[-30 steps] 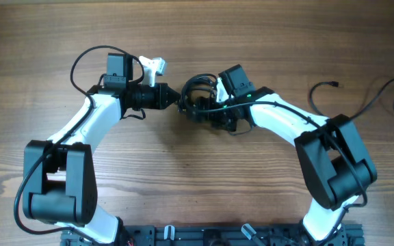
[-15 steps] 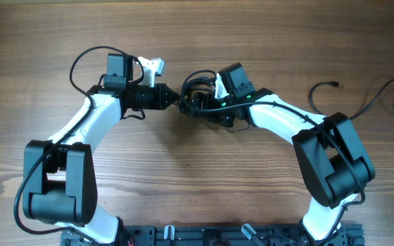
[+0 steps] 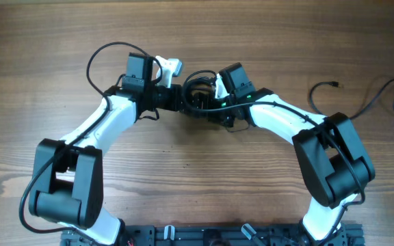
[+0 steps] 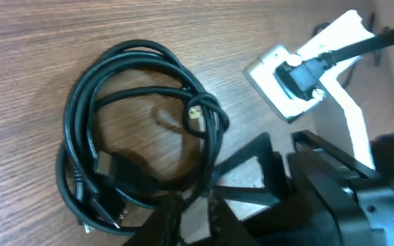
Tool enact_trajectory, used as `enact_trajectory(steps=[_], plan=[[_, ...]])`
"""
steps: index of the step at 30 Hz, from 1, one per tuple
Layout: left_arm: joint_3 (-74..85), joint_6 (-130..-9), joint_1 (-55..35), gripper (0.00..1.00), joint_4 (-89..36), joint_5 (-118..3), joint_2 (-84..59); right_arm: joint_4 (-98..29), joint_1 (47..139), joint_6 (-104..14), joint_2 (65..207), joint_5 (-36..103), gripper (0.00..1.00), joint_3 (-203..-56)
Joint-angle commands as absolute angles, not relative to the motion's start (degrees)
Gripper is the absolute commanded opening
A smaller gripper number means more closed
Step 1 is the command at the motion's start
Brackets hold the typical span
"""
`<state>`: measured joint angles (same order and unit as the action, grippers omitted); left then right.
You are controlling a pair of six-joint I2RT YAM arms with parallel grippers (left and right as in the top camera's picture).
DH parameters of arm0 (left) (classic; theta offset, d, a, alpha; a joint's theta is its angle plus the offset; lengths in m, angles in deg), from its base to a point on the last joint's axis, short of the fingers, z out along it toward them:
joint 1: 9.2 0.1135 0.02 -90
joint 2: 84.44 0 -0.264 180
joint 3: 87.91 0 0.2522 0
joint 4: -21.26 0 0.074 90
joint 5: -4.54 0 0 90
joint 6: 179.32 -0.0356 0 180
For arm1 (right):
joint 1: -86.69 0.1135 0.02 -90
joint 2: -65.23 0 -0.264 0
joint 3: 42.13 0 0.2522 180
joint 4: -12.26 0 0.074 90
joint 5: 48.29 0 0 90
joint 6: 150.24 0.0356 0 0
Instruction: Untangle cables
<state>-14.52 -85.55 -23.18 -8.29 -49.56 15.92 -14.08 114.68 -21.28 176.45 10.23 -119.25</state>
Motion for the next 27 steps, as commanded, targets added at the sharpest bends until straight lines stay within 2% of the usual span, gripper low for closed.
enact_trajectory(steps=[1, 8, 12, 14, 15, 16, 18, 23, 27], plan=[[-14.23, -85.61, -27.99, 0.21, -8.38, -50.67, 14.93, -13.94, 114.86, -21.04, 178.39, 12.11, 1.00, -118.13], [-14.23, -79.58, -27.53, 0.16, -8.36, -60.31, 14.93, -10.56, 114.79, -20.97, 178.39, 17.68, 1.00, -118.13], [-14.23, -73.37, -23.20, 0.15, -8.67, -61.10, 14.93, -12.35, 114.86, -11.49, 178.39, 14.66, 1.00, -118.13], [-14.23, -73.37, -21.82, 0.15, -9.21, -61.03, 14.93, -12.74, 114.44, -14.98, 178.37, 9.31, 1.00, -118.13], [-14.23, -72.94, -20.88, 0.15, -9.65, -60.83, 14.93, -12.72, 113.76, -18.04, 178.37, 6.09, 0.56, -118.13], [-14.23, -71.82, -20.14, 0.15, -9.87, -60.81, 14.93, -13.86, 113.33, -18.04, 178.13, 4.76, 0.49, -118.13], [-14.23, -70.77, -19.73, 0.15, -9.87, -60.64, 14.93, -19.41, 112.69, -19.16, 176.25, 5.24, 0.44, -118.26], [-14.23, -69.09, -20.27, 0.18, -9.65, -60.66, 15.04, -27.30, 109.52, -23.97, 166.33, 14.40, 0.46, -118.98], [-14.25, -68.98, -22.52, 0.18, -8.08, -60.86, 17.51, -27.26, 108.76, -24.23, 166.09, 31.27, 0.49, -118.88]])
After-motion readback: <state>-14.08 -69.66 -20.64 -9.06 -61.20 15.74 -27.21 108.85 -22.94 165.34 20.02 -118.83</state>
